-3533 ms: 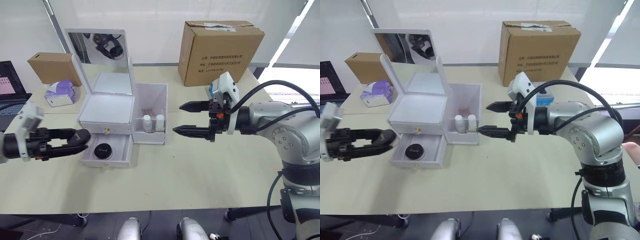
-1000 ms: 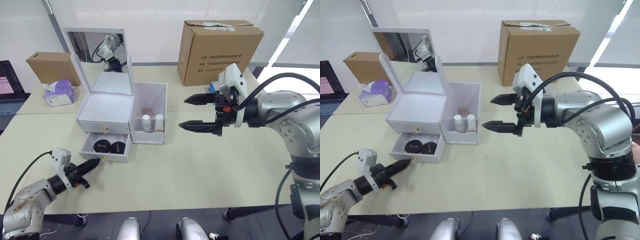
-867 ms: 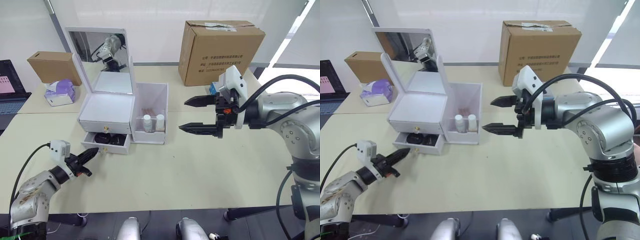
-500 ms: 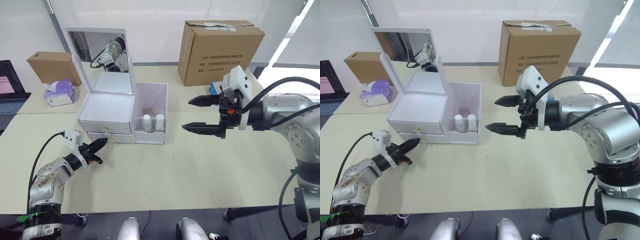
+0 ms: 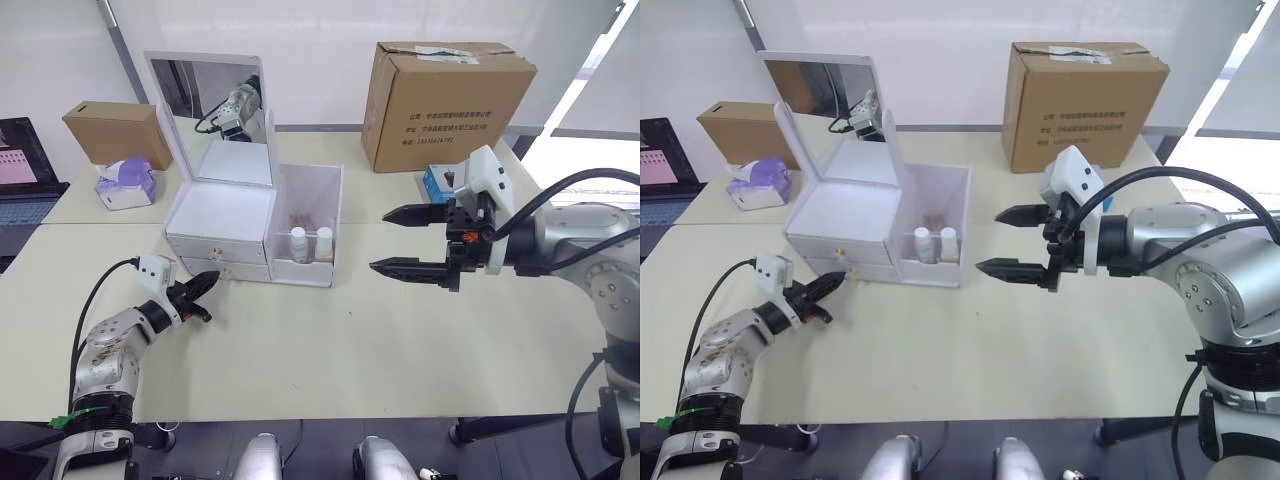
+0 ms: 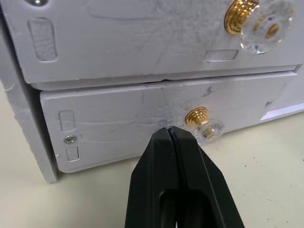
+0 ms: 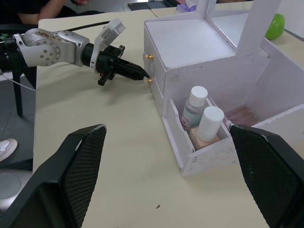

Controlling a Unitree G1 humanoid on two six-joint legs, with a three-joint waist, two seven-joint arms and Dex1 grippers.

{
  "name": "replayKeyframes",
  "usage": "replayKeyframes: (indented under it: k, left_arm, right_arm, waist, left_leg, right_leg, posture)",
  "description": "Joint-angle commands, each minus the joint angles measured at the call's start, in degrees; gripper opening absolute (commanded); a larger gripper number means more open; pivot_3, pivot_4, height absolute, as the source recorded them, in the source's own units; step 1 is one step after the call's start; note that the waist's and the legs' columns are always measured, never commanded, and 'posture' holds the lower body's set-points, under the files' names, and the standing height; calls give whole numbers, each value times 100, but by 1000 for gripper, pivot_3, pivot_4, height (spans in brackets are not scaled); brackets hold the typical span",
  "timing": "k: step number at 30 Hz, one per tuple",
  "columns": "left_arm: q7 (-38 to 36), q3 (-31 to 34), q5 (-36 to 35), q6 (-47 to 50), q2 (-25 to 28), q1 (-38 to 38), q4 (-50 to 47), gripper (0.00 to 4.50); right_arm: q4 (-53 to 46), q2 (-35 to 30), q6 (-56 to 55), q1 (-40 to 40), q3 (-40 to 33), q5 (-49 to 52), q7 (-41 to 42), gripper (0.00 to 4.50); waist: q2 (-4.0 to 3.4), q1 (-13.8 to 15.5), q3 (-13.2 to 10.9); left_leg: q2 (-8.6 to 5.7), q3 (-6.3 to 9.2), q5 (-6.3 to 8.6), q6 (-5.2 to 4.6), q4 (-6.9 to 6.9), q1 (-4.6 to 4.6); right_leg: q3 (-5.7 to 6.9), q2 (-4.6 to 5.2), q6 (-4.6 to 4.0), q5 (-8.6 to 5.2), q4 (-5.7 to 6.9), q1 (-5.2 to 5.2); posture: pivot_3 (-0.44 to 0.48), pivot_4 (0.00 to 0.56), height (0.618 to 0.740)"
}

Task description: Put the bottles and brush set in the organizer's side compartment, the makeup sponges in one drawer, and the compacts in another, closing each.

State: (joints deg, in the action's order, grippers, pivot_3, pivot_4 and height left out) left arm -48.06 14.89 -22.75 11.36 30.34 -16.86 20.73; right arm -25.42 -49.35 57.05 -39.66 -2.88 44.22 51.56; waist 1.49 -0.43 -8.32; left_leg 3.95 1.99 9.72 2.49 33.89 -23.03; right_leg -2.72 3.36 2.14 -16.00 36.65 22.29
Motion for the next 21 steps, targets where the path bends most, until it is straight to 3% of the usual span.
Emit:
replayKeyframes:
  k: [1,2,5,8,10,12,17,21]
  left_arm:
    - [-147,182,-203,71,158,135,-297,19]
    - [-137,180,-156,122,238,243,-321,19]
    - [-176,178,73,8,562,554,-308,575]
    - [-141,124,463,-370,954,757,-147,1505]
    - [422,-28,1256,-1165,1283,829,244,2129]
    - [950,78,1586,-1631,1400,806,505,2802]
    - [1076,239,1636,-2043,1636,924,579,4412]
    - [608,503,1200,-1648,1881,1175,56,4463]
  right_arm:
    - [-46,16,226,38,-333,477,22,4500]
    - [2,38,287,143,-442,621,34,4500]
    - [-16,8,-167,694,-630,395,62,4500]
    - [3,376,-719,1342,-881,117,-287,4500]
    - [-27,751,-1326,2115,-1059,-149,-391,4500]
    - [2,1135,-1990,2721,-1278,-417,-510,4500]
    - [216,1557,-3340,3529,-1626,-1167,-757,4500]
    - [600,1504,-4471,4332,-1838,-1854,-589,4500]
  waist:
    - [0,-28,0]
    - [0,-33,0]
    - [8,-50,3]
    - [10,-57,2]
    - [10,-48,2]
    - [17,-24,8]
    - [3,-37,2]
    - [17,-37,8]
  left_leg:
    - [0,0,0,0,-1,0]
    - [1,0,0,0,-2,0]
    - [2,1,0,0,-3,2]
    - [1,0,0,0,-2,9]
    - [1,-1,0,1,-7,10]
    - [3,-2,1,1,-14,17]
    - [2,-30,1,2,-12,14]
    - [9,-36,4,7,-18,21]
  right_leg:
    - [0,0,0,0,0,0]
    - [0,-1,0,0,0,1]
    - [-2,-2,-1,-2,-4,-1]
    - [-6,-2,-4,-4,-5,1]
    - [-7,-1,-37,-23,-9,3]
    - [-6,-1,-42,-27,-12,-2]
    - [-20,8,-27,-20,-12,-1]
    - [-22,4,-30,-22,-12,-1]
  posture:
    - [0,150,740]
    - [0,150,740]
    - [0,150,740]
    - [0,150,740]
    - [0,150,740]
    - [0,150,740]
    - [0,150,740]
    - [0,150,740]
